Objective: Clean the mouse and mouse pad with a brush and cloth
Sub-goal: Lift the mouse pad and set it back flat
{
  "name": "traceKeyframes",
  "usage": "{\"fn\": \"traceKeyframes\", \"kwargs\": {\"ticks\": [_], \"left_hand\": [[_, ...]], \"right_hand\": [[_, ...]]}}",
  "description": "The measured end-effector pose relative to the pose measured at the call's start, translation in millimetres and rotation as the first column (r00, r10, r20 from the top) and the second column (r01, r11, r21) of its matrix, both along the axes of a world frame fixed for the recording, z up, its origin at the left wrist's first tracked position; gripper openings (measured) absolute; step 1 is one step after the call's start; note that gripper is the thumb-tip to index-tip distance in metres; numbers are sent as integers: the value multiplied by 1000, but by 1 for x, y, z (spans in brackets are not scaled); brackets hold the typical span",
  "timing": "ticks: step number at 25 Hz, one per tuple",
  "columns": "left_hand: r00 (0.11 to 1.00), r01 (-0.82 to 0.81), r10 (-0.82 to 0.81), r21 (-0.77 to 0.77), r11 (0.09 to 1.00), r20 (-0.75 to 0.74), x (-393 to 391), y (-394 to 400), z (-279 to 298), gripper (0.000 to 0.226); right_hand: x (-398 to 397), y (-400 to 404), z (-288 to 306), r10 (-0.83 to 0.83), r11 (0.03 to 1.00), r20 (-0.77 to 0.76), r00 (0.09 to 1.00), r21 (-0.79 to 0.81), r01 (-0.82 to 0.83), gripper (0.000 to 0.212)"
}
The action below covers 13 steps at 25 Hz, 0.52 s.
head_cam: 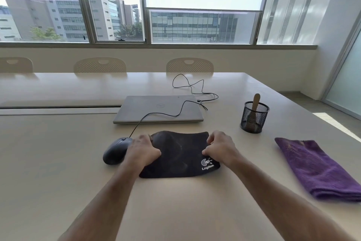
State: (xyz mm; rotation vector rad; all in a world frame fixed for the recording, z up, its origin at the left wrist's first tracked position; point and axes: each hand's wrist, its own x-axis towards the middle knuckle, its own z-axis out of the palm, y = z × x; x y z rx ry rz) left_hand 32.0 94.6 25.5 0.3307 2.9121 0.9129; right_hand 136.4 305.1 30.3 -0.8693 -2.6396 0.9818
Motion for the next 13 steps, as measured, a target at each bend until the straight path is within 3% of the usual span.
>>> {"fn": "traceKeyframes", "kwargs": {"ticks": [3, 5, 9, 13], "left_hand": [[989, -62, -1, 411, 910, 151, -8, 0, -7, 39], [976, -84, -40, 542, 836, 214, -7, 6, -7, 32], [970, -18, -137, 623, 782, 201, 6, 35, -1, 31], [972, 66, -184, 585, 809, 144, 28, 72, -2, 48]], "right_hand": [[8, 11, 0, 2, 997, -135, 991, -72, -12, 30], [15, 23, 4, -3, 999, -187, 982, -43, -6, 35], [37, 58, 17, -71, 991, -232, 970, -131, 42, 33], [58, 93, 20, -142, 986, -192, 971, -108, 123, 34]]}}
